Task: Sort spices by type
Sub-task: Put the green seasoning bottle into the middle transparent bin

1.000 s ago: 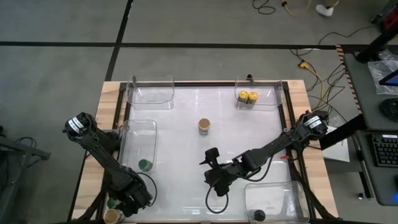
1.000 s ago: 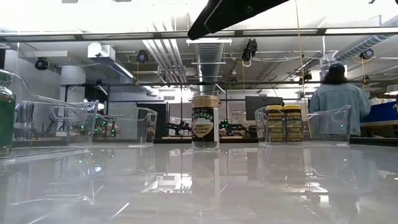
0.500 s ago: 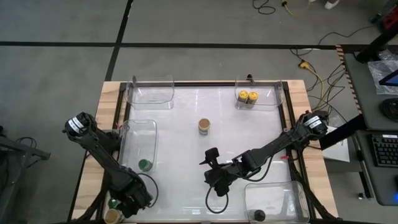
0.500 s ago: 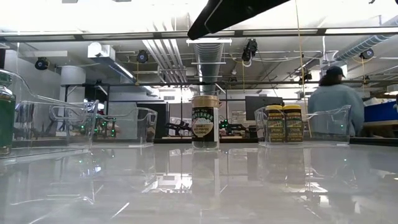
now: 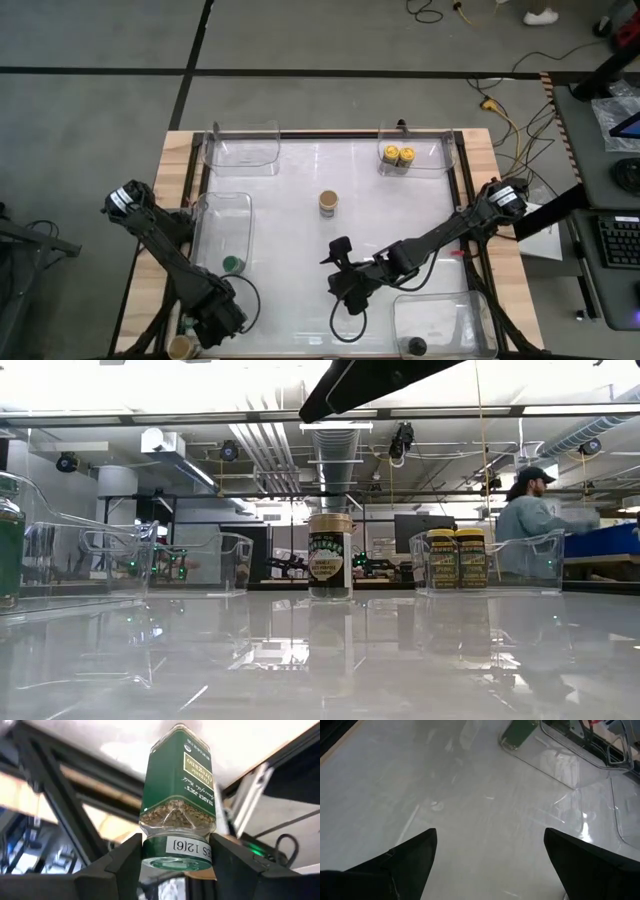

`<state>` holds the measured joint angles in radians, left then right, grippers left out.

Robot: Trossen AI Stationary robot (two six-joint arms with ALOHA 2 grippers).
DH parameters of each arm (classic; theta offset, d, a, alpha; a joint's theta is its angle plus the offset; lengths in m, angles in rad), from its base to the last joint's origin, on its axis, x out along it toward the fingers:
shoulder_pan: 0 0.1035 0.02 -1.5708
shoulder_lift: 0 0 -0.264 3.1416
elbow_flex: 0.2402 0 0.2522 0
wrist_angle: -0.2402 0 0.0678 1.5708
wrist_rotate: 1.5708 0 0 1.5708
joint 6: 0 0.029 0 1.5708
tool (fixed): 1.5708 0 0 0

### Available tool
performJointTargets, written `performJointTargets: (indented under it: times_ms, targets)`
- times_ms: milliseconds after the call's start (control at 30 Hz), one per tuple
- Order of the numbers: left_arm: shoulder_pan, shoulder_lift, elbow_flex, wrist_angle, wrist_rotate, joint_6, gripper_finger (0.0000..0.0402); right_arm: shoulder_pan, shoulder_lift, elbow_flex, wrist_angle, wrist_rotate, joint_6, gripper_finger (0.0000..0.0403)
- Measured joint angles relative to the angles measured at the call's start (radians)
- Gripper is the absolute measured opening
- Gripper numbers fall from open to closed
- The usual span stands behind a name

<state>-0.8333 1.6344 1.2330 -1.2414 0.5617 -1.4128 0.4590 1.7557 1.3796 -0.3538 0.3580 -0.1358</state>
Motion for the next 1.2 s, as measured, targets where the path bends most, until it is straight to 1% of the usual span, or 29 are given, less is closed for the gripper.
performJointTargets:
  times_ms: [200,367,700,833,933,1067,1200]
  targets:
    - [0.034,0.000,0.034,-0.023,-0.079,0.083,0.0194,-0.008,0.000,0.000,0.001,0.000,-0.006,0.0359]
    - [0.056,0.000,0.041,-0.025,-0.103,0.127,0.0194,-0.008,0.000,0.000,0.001,0.000,-0.005,0.0359]
    - [0.058,0.001,0.063,-0.031,-0.118,0.140,0.0194,-0.008,0.000,0.000,0.000,0.000,0.013,0.0359]
    - [0.058,0.051,0.074,-0.035,-0.109,0.168,0.0194,-0.008,0.000,0.000,0.000,0.000,0.018,0.0359]
    - [0.058,0.120,0.137,-0.059,-0.105,0.255,0.0194,-0.008,0.000,0.000,0.000,0.001,0.021,0.0359]
    - [0.058,0.215,0.251,-0.217,-0.137,0.376,0.0194,-0.008,0.000,0.000,0.000,0.001,0.023,0.0359]
    - [0.058,0.286,0.348,-0.327,-0.179,0.471,0.0194,-0.008,0.000,0.000,0.000,0.001,0.032,0.0359]
